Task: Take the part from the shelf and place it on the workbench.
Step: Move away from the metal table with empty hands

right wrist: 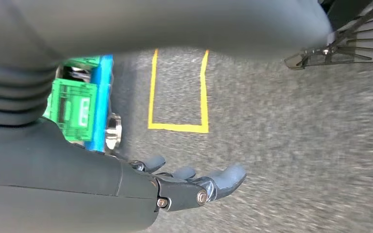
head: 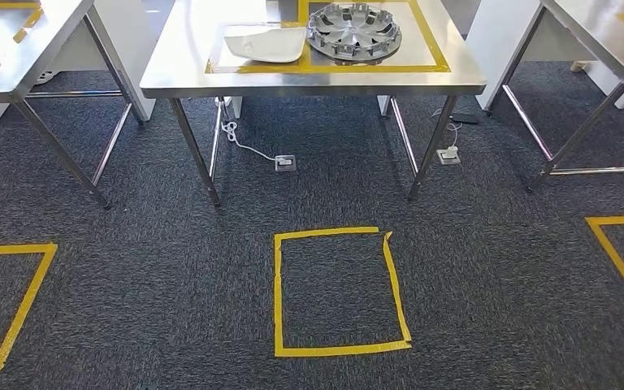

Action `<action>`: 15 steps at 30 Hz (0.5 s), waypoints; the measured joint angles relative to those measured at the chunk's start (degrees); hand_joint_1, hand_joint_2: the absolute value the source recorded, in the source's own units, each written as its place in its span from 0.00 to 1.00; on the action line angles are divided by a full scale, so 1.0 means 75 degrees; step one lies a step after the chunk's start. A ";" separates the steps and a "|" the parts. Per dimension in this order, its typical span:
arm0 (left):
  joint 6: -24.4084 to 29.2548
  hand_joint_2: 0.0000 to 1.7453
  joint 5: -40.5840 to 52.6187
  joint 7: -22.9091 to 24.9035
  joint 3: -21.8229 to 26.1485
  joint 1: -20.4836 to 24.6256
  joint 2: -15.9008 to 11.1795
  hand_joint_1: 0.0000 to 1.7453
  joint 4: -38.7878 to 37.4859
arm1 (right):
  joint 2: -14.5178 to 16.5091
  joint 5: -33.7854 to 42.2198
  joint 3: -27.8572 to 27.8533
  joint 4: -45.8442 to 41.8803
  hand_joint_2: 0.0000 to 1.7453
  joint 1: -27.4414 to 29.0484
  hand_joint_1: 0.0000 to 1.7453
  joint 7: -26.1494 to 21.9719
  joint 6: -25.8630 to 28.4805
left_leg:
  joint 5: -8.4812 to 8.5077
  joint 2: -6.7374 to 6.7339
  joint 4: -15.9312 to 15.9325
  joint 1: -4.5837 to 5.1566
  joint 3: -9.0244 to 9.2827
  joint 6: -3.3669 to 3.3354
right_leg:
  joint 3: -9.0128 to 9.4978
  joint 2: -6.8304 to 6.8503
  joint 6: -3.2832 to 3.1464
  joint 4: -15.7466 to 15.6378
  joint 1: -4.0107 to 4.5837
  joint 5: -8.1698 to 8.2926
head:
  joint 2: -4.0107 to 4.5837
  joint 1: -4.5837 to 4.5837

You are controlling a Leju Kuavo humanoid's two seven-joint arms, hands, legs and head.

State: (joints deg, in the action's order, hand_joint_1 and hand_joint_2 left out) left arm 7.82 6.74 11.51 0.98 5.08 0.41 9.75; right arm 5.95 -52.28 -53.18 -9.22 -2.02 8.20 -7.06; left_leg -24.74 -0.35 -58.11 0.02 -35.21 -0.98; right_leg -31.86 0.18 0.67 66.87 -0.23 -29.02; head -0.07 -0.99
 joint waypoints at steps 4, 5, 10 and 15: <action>0.0049 1.00 0.0078 0.0285 -0.0001 -0.0003 0.0054 0.00 0.0039 | -0.0026 0.0137 0.0148 -0.0003 1.00 0.0024 0.00 0.0076 0.0067 | 0.0187 -0.0033 -0.0036 0.0014 -0.0068 0.0174 | 0.0846 0.0018 -0.0171 -0.1395 0.0070 -0.0450 | 0.0000 0.0008; 0.0055 1.00 0.0071 0.0289 -0.0001 -0.0025 0.0057 0.00 0.0061 | -0.0035 0.0261 0.0273 -0.0013 1.00 0.0062 0.00 0.0065 0.0084 | 0.0190 -0.0030 -0.0048 0.0000 -0.0088 0.0222 | 0.0808 0.0032 -0.0220 -0.1401 0.0061 -0.0398 | 0.0000 0.0007; -0.0032 1.00 -0.0042 0.0111 -0.0003 -0.0332 0.0058 0.00 0.0109 | -0.0116 0.1110 0.1043 -0.0265 1.00 0.0187 0.00 -0.0075 0.0198 | -0.1048 0.0018 -0.1723 -0.0054 -0.0655 0.0423 | 0.0540 0.0071 -0.0382 -0.1414 0.0023 -0.0122 | 0.0000 0.0057; -0.0175 1.00 -0.0165 -0.0119 -0.0003 -0.0842 0.0054 0.00 0.0066 | -0.0191 0.1981 0.1857 -0.0765 1.00 0.0150 0.00 -0.0239 0.0301 | -0.0598 0.0016 -0.0720 -0.0070 0.0355 0.0409 | 0.0363 0.0081 -0.0300 -0.1332 0.0014 -0.0024 | 0.0000 0.0060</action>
State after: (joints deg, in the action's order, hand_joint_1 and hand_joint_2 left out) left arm 6.50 5.50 10.62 0.96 -1.23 0.81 10.24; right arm 4.52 -37.42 -39.25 -14.96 -0.89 6.41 -4.80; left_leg -29.22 -0.23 -63.50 -0.51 -32.55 2.09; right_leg -29.14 0.78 -1.58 56.88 -0.12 -29.20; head -0.07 -0.54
